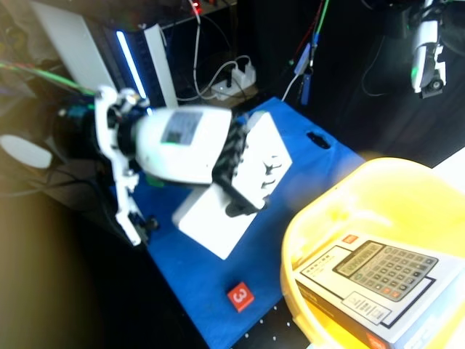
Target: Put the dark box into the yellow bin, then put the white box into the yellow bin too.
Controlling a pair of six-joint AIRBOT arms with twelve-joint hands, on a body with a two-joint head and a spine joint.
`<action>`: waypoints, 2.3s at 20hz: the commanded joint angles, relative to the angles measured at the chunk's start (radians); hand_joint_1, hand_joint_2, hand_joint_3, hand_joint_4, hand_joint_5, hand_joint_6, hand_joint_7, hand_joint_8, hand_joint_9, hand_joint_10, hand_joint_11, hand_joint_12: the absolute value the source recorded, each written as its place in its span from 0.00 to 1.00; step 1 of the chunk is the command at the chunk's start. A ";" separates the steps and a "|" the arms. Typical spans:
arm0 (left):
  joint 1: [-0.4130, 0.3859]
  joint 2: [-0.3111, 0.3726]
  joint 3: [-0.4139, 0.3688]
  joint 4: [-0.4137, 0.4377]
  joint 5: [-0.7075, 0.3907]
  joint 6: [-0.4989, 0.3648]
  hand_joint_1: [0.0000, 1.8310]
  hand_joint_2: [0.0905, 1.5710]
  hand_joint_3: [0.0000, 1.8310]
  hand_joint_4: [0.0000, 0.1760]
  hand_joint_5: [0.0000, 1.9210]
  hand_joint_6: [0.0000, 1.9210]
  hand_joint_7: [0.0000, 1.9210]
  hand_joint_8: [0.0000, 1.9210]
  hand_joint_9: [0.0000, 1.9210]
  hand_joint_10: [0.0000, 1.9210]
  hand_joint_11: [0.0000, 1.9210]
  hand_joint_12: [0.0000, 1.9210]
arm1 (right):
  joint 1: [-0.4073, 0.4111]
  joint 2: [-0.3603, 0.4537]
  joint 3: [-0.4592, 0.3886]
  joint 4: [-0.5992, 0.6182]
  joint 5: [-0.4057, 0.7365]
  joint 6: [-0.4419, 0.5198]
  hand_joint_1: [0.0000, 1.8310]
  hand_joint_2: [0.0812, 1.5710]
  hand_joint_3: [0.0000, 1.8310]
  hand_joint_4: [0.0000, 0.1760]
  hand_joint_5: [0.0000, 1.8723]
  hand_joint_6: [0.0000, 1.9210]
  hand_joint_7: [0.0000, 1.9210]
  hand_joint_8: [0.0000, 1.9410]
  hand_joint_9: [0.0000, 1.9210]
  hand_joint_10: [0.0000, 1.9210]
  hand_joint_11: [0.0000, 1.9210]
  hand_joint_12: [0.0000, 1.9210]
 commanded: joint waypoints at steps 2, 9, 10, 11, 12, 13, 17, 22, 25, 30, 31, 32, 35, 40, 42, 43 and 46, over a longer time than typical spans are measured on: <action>-0.006 -0.005 0.006 -0.043 -0.106 -0.005 0.62 0.48 0.00 0.81 0.17 0.00 0.15 0.00 0.16 0.00 0.12 0.02 | 0.030 -0.001 0.007 -0.008 0.123 0.000 0.70 0.66 0.00 0.00 0.56 0.35 0.59 0.49 0.53 0.60 0.42 0.87; 0.004 -0.023 0.016 -0.043 -0.106 -0.005 0.63 0.48 0.00 0.97 0.19 0.00 0.16 0.00 0.16 0.00 0.14 0.02 | 0.094 0.000 0.022 -0.038 0.123 -0.001 0.70 0.67 0.00 0.00 0.55 0.36 0.59 0.49 0.58 0.57 0.49 0.83; 0.007 -0.026 0.018 -0.044 -0.106 -0.005 0.63 0.48 0.00 0.99 0.20 0.00 0.16 0.00 0.16 0.00 0.13 0.02 | 0.100 0.000 0.023 -0.038 0.123 -0.006 0.70 0.67 0.00 0.00 0.54 0.38 0.59 0.48 0.56 0.52 0.46 0.80; 0.008 -0.030 0.021 -0.044 -0.106 -0.005 0.62 0.47 0.00 0.97 0.20 0.00 0.16 0.00 0.16 0.00 0.13 0.01 | 0.104 0.000 0.026 -0.038 0.123 -0.008 0.69 0.67 0.00 0.00 0.53 0.44 0.60 0.44 0.57 0.40 0.45 0.72; 0.009 -0.034 0.022 -0.044 -0.107 -0.005 0.62 0.46 0.00 0.91 0.20 0.00 0.16 0.00 0.16 0.00 0.14 0.02 | 0.109 0.000 0.031 -0.038 0.123 -0.008 0.68 0.67 0.00 0.00 0.53 0.45 0.60 0.42 0.59 0.29 0.45 0.68; 0.009 -0.037 0.023 -0.044 -0.109 -0.005 0.62 0.45 0.00 0.86 0.20 0.00 0.16 0.00 0.15 0.00 0.13 0.01 | 0.114 -0.002 0.038 -0.038 0.123 -0.009 0.69 0.67 0.00 0.00 0.58 0.33 0.58 0.51 0.57 0.42 0.44 0.78; 0.009 -0.037 0.019 -0.045 -0.116 -0.005 0.63 0.48 0.00 0.76 0.19 0.00 0.16 0.00 0.14 0.00 0.12 0.00 | 0.164 -0.024 0.072 -0.101 0.110 -0.010 0.69 0.67 0.00 0.00 0.57 0.33 0.56 0.53 0.52 0.53 0.44 0.80; 0.011 -0.047 0.010 -0.044 -0.129 -0.005 0.61 0.48 0.00 0.85 0.18 0.00 0.16 0.00 0.14 0.00 0.10 0.00 | 0.181 -0.085 0.126 -0.122 0.111 -0.011 0.65 0.66 0.00 0.00 0.58 0.40 0.59 0.74 0.62 0.90 0.64 1.00; 0.014 -0.067 0.011 -0.043 -0.142 -0.005 0.60 0.48 0.00 0.91 0.19 0.00 0.16 0.00 0.14 0.00 0.12 0.01 | 0.181 -0.131 0.173 -0.134 0.111 -0.011 0.69 0.67 0.00 0.00 0.52 0.45 0.62 0.40 0.60 0.39 0.51 0.64; 0.025 -0.104 0.019 -0.039 -0.160 -0.016 0.58 0.47 0.00 1.00 0.18 0.00 0.14 0.00 0.09 0.00 0.10 0.00 | 0.181 -0.177 0.230 -0.134 0.091 -0.011 0.68 0.68 0.00 0.00 0.51 0.48 0.57 0.46 0.61 0.24 0.45 0.64; 0.026 -0.109 0.021 -0.039 -0.163 -0.017 0.59 0.47 0.00 1.00 0.18 0.00 0.14 0.00 0.08 0.00 0.10 0.00 | 0.182 -0.195 0.252 -0.130 0.080 -0.011 0.67 0.69 0.00 0.00 0.51 0.49 0.55 0.49 0.61 0.23 0.45 0.61; 0.027 -0.113 0.023 -0.038 -0.167 -0.019 0.58 0.47 0.00 1.00 0.18 0.00 0.13 0.00 0.08 0.00 0.11 0.01 | 0.182 -0.216 0.277 -0.126 0.060 -0.011 0.68 0.68 0.00 0.00 0.53 0.43 0.56 0.50 0.62 0.23 0.45 0.61; 0.027 -0.127 0.031 -0.033 -0.174 -0.031 0.58 0.47 0.00 1.00 0.17 0.00 0.11 0.00 0.06 0.00 0.09 0.00 | 0.189 -0.260 0.330 -0.125 0.019 -0.011 0.68 0.68 0.00 0.00 0.53 0.43 0.55 0.51 0.61 0.21 0.41 0.64; 0.027 -0.124 0.037 -0.030 -0.179 -0.058 0.56 0.48 0.00 1.00 0.14 0.00 0.10 0.00 0.05 0.00 0.06 0.00 | 0.192 -0.273 0.343 -0.121 -0.003 -0.011 0.49 0.52 0.00 0.99 0.03 0.00 0.04 0.00 0.02 0.00 0.00 0.10; 0.027 -0.121 0.036 -0.030 -0.180 -0.059 0.57 0.48 0.00 1.00 0.14 0.00 0.10 0.00 0.04 0.00 0.06 0.00 | 0.193 -0.270 0.341 -0.119 -0.003 -0.011 0.47 0.50 0.00 1.00 0.00 0.00 0.01 0.00 0.00 0.00 0.00 0.02; 0.027 -0.120 0.036 -0.030 -0.180 -0.060 0.57 0.49 0.00 1.00 0.14 0.00 0.10 0.00 0.04 0.00 0.06 0.00 | 0.194 -0.265 0.337 -0.119 -0.003 -0.011 0.46 0.49 0.00 1.00 0.00 0.00 0.00 0.00 0.00 0.00 0.00 0.00; 0.027 -0.115 0.033 -0.030 -0.178 -0.060 0.57 0.50 0.00 1.00 0.14 0.00 0.10 0.00 0.04 0.00 0.07 0.01 | 0.200 -0.254 0.326 -0.119 -0.003 -0.011 0.44 0.48 0.00 1.00 0.00 0.00 0.00 0.00 0.00 0.00 0.00 0.00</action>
